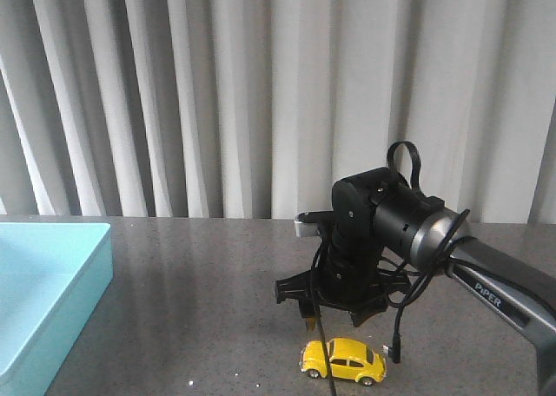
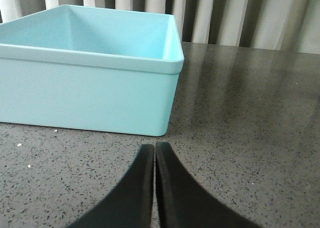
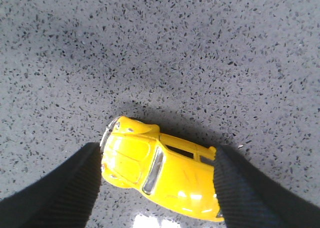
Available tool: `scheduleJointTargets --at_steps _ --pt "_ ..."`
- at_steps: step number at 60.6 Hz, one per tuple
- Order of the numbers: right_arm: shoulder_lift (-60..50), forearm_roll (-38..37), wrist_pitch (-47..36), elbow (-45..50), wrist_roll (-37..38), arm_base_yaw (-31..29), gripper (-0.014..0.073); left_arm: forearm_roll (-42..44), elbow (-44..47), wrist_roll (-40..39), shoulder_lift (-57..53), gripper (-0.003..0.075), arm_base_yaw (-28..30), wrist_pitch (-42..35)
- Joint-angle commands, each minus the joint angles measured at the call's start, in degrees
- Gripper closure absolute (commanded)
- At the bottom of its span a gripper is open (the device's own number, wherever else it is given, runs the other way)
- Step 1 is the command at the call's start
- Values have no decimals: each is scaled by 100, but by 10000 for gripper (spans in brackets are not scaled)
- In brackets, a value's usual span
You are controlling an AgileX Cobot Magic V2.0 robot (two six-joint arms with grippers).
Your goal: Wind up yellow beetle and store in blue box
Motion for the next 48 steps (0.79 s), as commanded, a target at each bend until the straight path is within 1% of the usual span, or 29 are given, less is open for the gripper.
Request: scheduleJointTargets --at_steps 1,5,11,19,32,48 --pt "-403 39 270 -144 76 -19 126 -23 -74 -44 -87 726 -43 -399" --pt "-432 53 270 -10 91 -25 126 -23 -74 -44 -87 726 -43 -399" --pt "-525 18 270 434 102 -25 126 -23 -74 -44 -87 726 -43 -399" --pt "-671 -220 261 840 127 -25 126 -23 -74 -44 -87 726 -43 -399" --pt "-701 -505 261 901 161 -38 126 -23 -74 -44 -87 726 -43 -399" --pt "-755 -558 207 872 151 -38 126 -23 -74 -44 -87 726 -43 -399"
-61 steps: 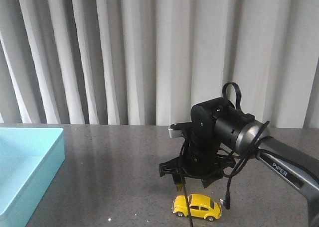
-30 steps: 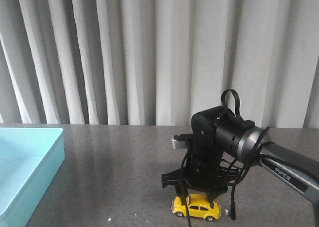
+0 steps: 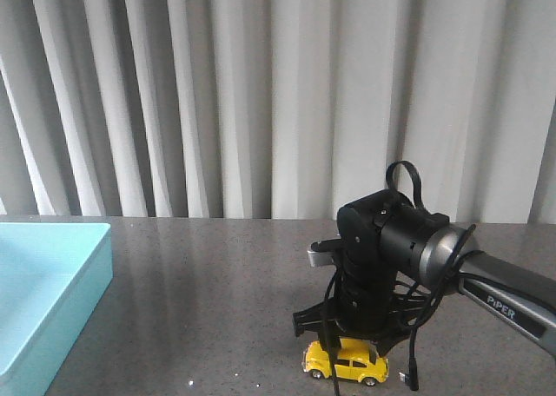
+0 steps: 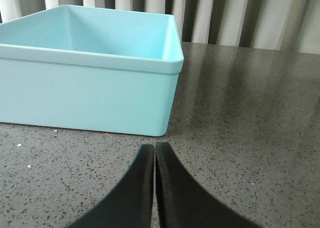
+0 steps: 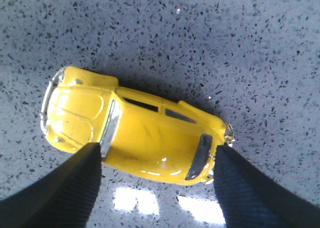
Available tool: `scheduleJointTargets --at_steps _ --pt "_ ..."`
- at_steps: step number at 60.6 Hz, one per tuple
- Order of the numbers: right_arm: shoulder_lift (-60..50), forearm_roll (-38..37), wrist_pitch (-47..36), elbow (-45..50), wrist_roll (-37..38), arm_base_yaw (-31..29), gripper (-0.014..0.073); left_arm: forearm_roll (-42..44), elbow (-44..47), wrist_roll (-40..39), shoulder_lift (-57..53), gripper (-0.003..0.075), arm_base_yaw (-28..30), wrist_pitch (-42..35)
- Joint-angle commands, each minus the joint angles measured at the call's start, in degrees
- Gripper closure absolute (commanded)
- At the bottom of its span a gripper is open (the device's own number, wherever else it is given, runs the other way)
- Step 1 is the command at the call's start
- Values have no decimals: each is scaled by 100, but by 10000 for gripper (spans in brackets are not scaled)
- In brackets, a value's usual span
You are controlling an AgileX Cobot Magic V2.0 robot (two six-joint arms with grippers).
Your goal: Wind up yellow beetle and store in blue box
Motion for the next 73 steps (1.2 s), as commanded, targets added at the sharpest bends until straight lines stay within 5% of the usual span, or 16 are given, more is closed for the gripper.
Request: scheduleJointTargets --at_steps 1,52,73 --pt "-432 -182 214 -134 23 -32 126 -23 -74 -44 -87 726 -43 -399" --pt "-16 -126 275 -81 -251 -245 127 -23 -74 -44 -87 726 -43 -399" --pt "-378 -1104 275 1583 -687 -955 127 -23 -74 -44 -87 726 -43 -399"
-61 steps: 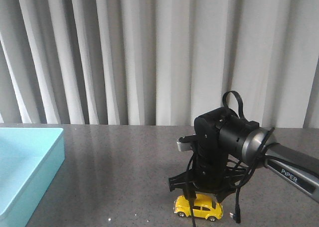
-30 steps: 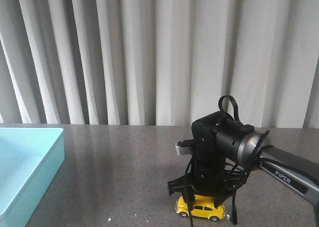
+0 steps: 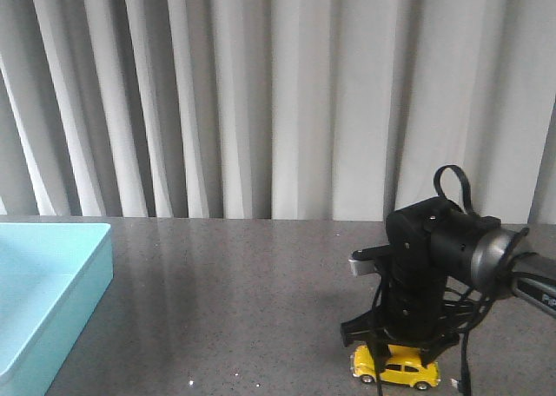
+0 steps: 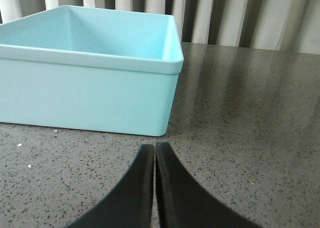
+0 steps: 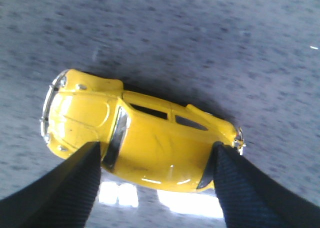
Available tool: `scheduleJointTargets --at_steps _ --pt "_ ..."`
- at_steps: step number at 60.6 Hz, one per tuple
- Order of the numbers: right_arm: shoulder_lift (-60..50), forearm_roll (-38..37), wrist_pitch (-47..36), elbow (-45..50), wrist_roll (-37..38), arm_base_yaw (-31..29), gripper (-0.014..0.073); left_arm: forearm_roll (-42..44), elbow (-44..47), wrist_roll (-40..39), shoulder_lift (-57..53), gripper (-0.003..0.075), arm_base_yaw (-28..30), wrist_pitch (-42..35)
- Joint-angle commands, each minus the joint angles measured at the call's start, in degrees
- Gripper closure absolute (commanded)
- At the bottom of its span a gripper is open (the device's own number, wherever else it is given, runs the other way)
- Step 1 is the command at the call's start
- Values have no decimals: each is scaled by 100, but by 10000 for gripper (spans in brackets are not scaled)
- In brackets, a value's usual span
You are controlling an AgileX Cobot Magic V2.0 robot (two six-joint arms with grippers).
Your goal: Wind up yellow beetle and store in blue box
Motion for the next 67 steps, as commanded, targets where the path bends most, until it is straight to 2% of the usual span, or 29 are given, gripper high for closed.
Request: scheduleJointTargets --at_steps 1,14,25,46,57,67 --pt "-53 -974 638 537 -83 -329 127 -23 -74 -44 -87 726 -43 -399" --pt "-334 -1527 633 1152 -293 -971 127 -23 -74 -44 -87 726 -43 -399" --pt "-467 -1643 509 1389 -398 -1444 127 -23 -74 -44 -87 726 -43 -399" --pt "-870 -1616 -165 1378 -467 -1587 127 -23 -74 -44 -87 726 -43 -399" --pt "-1297 -969 -570 890 -607 -1587 127 -23 -74 -44 -87 726 -43 -399" --pt "-1959 331 -990 69 -1173 -1587 127 -23 -74 -44 -87 726 -43 -399"
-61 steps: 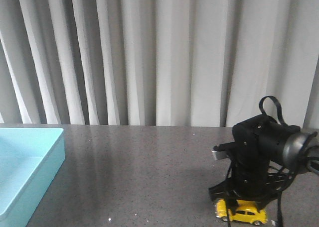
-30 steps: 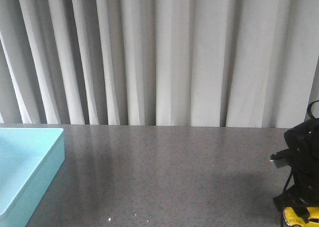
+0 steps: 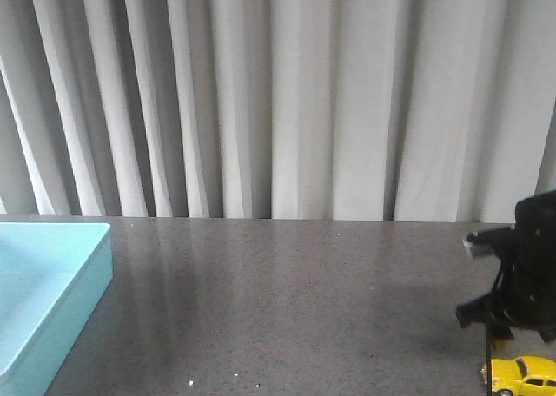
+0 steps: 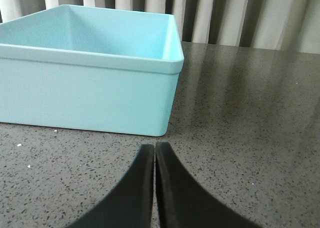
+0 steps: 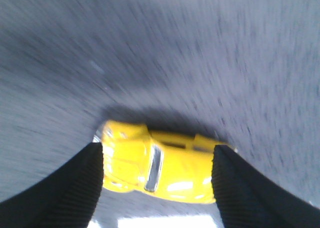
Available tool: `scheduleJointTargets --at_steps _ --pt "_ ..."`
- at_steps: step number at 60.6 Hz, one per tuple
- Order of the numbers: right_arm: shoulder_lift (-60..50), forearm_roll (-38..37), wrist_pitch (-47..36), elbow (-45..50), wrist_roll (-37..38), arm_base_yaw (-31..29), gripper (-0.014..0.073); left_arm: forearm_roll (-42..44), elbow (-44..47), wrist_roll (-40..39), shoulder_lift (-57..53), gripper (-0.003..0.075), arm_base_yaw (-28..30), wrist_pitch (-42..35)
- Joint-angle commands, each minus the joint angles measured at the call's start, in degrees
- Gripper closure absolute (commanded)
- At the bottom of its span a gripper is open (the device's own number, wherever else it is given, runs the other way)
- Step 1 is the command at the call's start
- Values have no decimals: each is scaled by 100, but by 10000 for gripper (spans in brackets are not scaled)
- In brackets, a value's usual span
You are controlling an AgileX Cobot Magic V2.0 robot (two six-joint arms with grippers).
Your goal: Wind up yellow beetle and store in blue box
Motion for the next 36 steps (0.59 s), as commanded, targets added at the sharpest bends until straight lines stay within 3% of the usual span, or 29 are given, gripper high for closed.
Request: scheduleJointTargets --at_steps 1,11,19,31,36 --pt "-817 708 -443 -635 -441 -29 128 -23 -74 -44 -87 726 -43 -399" --pt "-1818 1839 -947 -859 -1320 -29 175 -23 -74 -44 -87 726 -43 -399" --pt "-2795 2594 -1161 -532 -2089 -29 309 -23 -74 -44 -87 726 -43 -399" --pt "-4628 3156 -1911 1160 -2560 -29 589 -23 -74 -44 -87 726 -43 -399" --pt "-5432 3165 -2197 2142 -2515 -29 603 -23 -74 -44 -87 726 -43 -399"
